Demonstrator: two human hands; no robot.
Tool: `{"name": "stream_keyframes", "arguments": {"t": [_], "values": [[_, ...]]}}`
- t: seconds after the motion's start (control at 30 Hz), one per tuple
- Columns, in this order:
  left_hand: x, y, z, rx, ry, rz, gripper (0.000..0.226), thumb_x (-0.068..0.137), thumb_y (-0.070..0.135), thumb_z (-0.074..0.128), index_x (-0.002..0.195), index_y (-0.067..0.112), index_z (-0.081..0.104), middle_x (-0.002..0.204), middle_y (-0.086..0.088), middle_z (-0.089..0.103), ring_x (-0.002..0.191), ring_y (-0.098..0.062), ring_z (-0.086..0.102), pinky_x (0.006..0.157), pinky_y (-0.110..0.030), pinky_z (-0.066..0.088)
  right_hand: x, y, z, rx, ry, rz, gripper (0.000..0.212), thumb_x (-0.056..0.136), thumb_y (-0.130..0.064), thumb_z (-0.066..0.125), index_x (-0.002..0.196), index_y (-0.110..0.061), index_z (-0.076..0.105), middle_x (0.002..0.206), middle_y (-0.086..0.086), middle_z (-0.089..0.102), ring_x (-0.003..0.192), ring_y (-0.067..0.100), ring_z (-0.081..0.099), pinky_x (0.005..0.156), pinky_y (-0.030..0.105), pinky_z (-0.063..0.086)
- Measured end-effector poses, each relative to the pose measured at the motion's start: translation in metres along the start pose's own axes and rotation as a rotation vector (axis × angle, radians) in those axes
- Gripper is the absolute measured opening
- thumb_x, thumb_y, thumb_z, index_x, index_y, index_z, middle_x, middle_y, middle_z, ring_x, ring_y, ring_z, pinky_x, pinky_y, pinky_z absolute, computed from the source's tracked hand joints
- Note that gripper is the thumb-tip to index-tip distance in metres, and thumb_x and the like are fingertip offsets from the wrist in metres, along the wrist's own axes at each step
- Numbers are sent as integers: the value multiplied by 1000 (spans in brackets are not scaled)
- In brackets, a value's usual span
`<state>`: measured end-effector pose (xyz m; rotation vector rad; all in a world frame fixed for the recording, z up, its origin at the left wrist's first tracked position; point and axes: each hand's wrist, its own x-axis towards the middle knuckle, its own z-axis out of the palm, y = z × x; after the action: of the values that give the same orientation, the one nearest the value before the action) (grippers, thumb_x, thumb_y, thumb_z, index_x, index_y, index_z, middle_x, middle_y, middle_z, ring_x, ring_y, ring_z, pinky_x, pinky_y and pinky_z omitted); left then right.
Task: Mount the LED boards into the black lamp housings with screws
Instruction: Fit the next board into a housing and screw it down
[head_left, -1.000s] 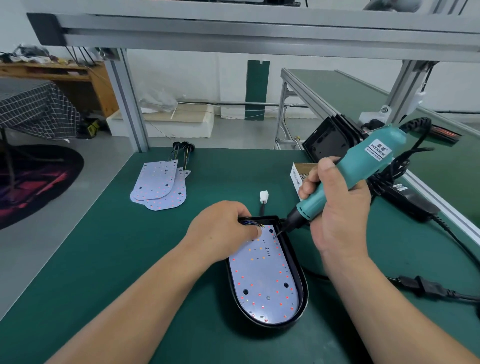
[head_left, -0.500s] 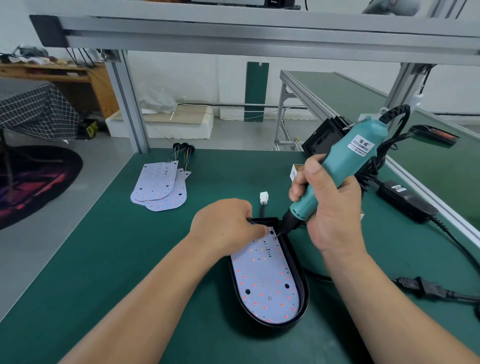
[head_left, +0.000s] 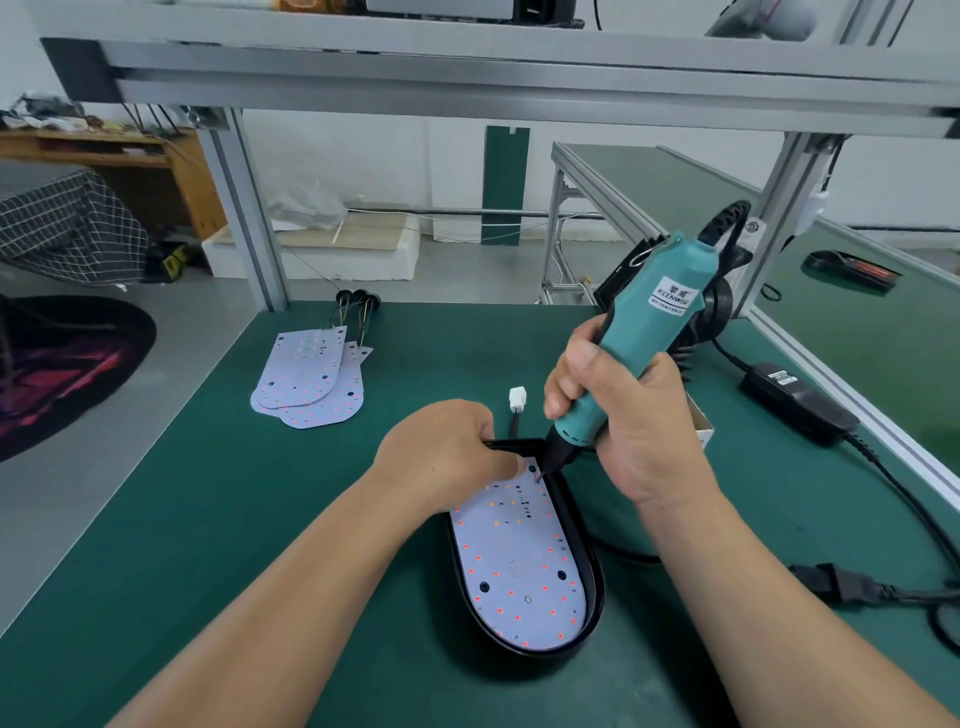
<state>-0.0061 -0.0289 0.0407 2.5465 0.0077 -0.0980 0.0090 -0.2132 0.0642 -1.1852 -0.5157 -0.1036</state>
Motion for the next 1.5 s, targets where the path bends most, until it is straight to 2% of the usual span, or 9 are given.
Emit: {"name": "stream_keyframes", "arguments": {"t": [0.23, 0.4, 0.57, 0.77, 0.9, 1.1, 1.27, 1.37, 1.5], "values": [[-5, -1, -3, -41, 3, 29, 45, 82, 53, 78, 79, 13, 58, 62, 8, 49, 57, -17, 45, 59, -32, 36, 1, -17, -8, 164, 19, -67, 32, 90, -37, 82, 102, -14, 63, 73, 6, 52, 66, 25, 53, 69, 37, 50], [-4, 1, 2, -188, 37, 71, 38, 82, 52, 81, 76, 20, 63, 62, 7, 60, 54, -15, 56, 60, -35, 50, 6, -30, -30, 290, 366, -11, 21, 97, -34, 73, 90, -16, 66, 70, 1, 51, 61, 17, 53, 60, 30, 51], [-4, 1, 8, -213, 92, 101, 28, 89, 58, 73, 84, 31, 69, 81, 15, 72, 74, -4, 65, 72, -35, 54, 0, -25, -72, 385, 649, 91, 27, 97, -36, 73, 89, -14, 60, 69, 0, 52, 60, 16, 55, 57, 27, 52], [-2, 3, -1, -231, 230, 99, 22, 99, 52, 63, 93, 32, 69, 89, 16, 71, 85, -2, 65, 80, -32, 53, -4, -19, -103, 384, 647, 123, 28, 96, -40, 74, 90, -14, 63, 70, -1, 53, 60, 14, 56, 56, 25, 51], [10, 27, -15, -161, 319, 226, 13, 101, 35, 62, 92, 30, 71, 87, 16, 70, 84, -2, 62, 77, -31, 50, -2, -19, -107, 386, 610, 123, 27, 98, -40, 70, 92, -15, 63, 71, -1, 52, 59, 13, 53, 54, 24, 49], [68, 105, -4, 208, 64, 473, 16, 99, 29, 66, 106, 30, 81, 104, 12, 77, 104, -16, 67, 90, -38, 54, -2, -21, -113, 404, 612, 79, 26, 100, -38, 68, 93, -14, 60, 70, -1, 49, 57, 13, 51, 52, 24, 47], [97, 137, 38, 516, -103, 558, 18, 91, 39, 73, 105, 30, 80, 97, 5, 73, 105, -24, 65, 92, -39, 53, -2, -18, -113, 379, 613, 81, 25, 101, -38, 67, 93, -14, 60, 69, -1, 50, 57, 13, 51, 52, 24, 47], [104, 134, 50, 550, -181, 552, 17, 92, 39, 74, 105, 29, 78, 103, 7, 75, 105, -22, 65, 97, -41, 47, -2, -17, -113, 382, 602, 95, 24, 101, -37, 66, 92, -15, 60, 69, -1, 49, 56, 13, 50, 51, 25, 47], [109, 130, 52, 524, -190, 559, 4, 94, 34, 72, 91, 31, 70, 92, 10, 67, 100, -21, 62, 87, -38, 43, 0, -18, -112, 383, 614, 80, 23, 101, -35, 65, 92, -15, 59, 69, -1, 49, 56, 13, 49, 51, 24, 46]]}}
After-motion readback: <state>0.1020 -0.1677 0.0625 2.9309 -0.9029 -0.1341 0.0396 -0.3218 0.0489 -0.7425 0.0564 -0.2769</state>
